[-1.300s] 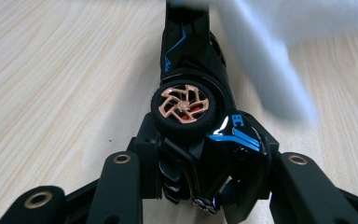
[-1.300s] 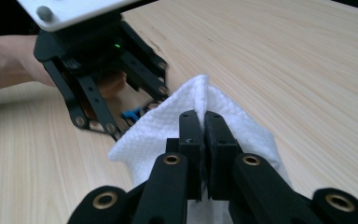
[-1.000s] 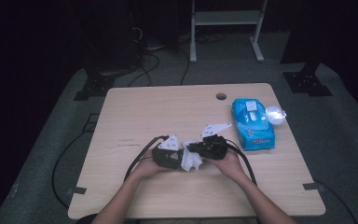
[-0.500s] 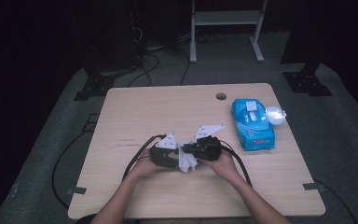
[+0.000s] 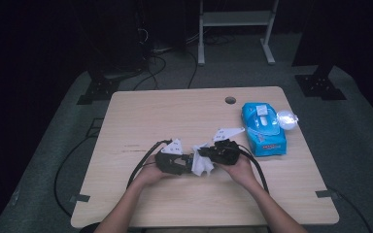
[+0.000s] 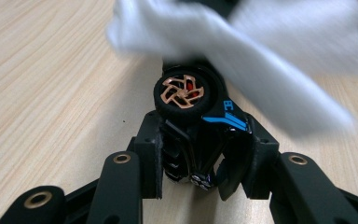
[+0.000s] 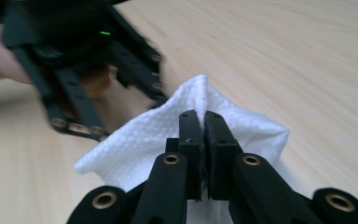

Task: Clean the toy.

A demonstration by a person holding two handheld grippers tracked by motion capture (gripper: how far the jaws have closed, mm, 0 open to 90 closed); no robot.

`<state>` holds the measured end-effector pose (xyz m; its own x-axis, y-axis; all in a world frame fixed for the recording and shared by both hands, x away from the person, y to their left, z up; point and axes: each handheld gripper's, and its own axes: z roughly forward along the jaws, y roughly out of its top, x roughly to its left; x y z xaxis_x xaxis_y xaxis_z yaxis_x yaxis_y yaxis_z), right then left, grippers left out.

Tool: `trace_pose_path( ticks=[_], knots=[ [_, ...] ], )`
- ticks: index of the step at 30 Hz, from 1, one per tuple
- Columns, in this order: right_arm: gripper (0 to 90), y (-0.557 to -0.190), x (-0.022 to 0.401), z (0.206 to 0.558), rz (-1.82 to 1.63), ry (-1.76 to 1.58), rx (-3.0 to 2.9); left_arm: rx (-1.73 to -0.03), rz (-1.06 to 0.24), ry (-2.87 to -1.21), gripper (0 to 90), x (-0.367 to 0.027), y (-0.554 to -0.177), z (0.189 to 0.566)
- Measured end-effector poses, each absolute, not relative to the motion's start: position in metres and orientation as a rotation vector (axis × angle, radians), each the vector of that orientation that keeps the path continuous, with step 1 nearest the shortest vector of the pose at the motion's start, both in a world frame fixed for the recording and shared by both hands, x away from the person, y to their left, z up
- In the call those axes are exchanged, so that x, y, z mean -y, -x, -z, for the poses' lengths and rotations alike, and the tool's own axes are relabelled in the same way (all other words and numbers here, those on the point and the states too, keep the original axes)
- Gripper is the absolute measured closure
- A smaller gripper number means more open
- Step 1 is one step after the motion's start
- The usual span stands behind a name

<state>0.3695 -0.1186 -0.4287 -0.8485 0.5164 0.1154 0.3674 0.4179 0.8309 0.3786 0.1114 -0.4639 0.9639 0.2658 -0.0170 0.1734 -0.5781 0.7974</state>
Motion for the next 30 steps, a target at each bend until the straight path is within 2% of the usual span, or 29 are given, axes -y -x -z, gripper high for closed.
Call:
trace_pose_path(
  ticks=[7,14,30],
  knots=[
    [85.7,-0.364,0.092,0.428,-1.427,-0.717,-2.562,-0.313,-0.132,-2.199,58.1,-0.111,-0.379,0.464],
    [85.8,-0.373,0.124,0.427,-1.376,-0.818,-2.498,-0.305,-0.143,-2.200,58.0,-0.111,-0.378,0.464],
    [85.9,-0.374,0.154,0.426,-1.334,-0.885,-2.433,-0.297,-0.164,-2.205,58.1,-0.110,-0.376,0.464]
  ],
)
